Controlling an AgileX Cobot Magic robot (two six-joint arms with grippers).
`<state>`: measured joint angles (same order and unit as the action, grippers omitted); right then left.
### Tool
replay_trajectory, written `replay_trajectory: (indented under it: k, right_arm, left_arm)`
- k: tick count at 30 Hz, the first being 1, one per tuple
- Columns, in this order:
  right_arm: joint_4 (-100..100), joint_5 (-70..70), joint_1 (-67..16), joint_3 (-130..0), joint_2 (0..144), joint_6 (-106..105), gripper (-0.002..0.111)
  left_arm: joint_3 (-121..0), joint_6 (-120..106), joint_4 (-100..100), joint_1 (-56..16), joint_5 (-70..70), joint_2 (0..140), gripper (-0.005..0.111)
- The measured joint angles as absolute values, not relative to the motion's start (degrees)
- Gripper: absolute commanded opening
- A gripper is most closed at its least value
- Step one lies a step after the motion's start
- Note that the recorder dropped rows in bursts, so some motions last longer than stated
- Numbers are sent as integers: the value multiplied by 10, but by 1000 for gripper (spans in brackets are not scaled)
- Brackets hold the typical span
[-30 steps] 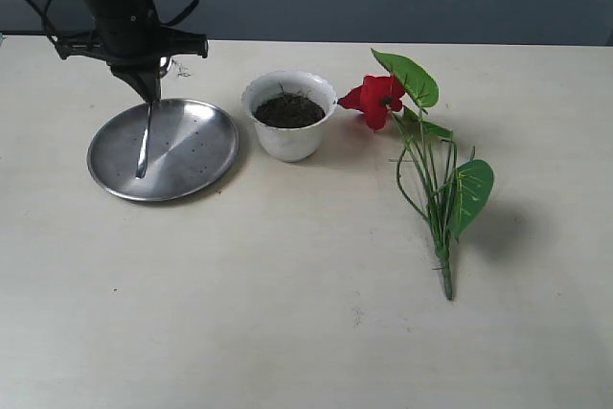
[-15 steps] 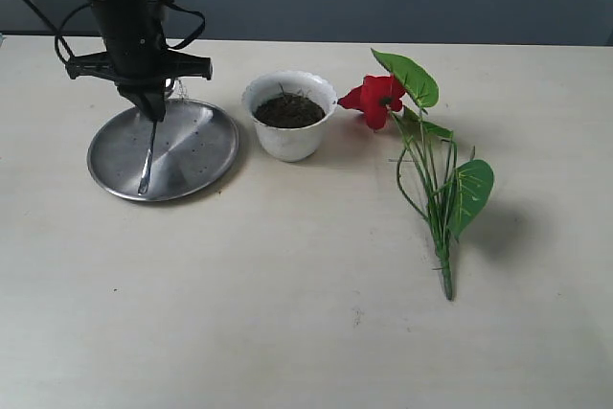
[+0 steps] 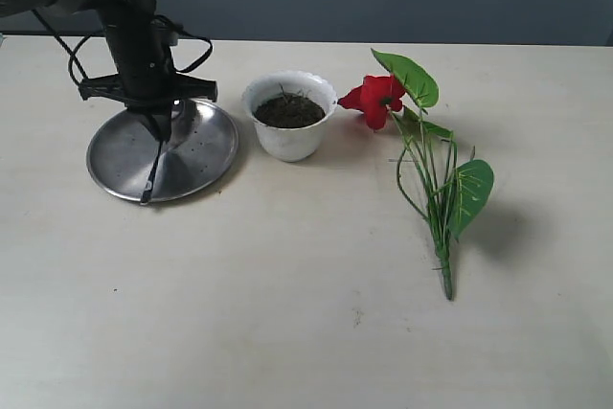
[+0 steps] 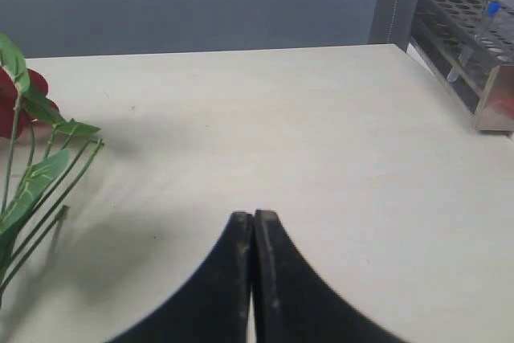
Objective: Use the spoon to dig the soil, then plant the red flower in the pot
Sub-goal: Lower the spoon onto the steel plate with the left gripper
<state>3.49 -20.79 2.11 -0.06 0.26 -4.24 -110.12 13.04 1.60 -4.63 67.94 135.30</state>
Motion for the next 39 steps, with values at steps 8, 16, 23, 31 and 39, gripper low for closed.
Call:
replay_trajectory:
  k: [8, 16, 23, 31, 39]
  right_arm:
    - [35, -208, 21, -1, 3, -42, 0]
    - [35, -208, 21, -1, 3, -42, 0]
    - [35, -208, 21, -1, 3, -42, 0]
    - [35, -208, 21, -1, 3, -42, 0]
    - [35, -208, 21, -1, 3, -42, 0]
  left_arm:
    - [-1102, 130, 18, -46, 680, 1371, 0]
    - [-1105, 129, 20, -46, 683, 1374, 0]
    - [-1105, 117, 17, -46, 683, 1374, 0]
    - [-1105, 105, 16, -46, 683, 1373, 0]
    - [-1105, 83, 11, -46, 680, 1362, 0]
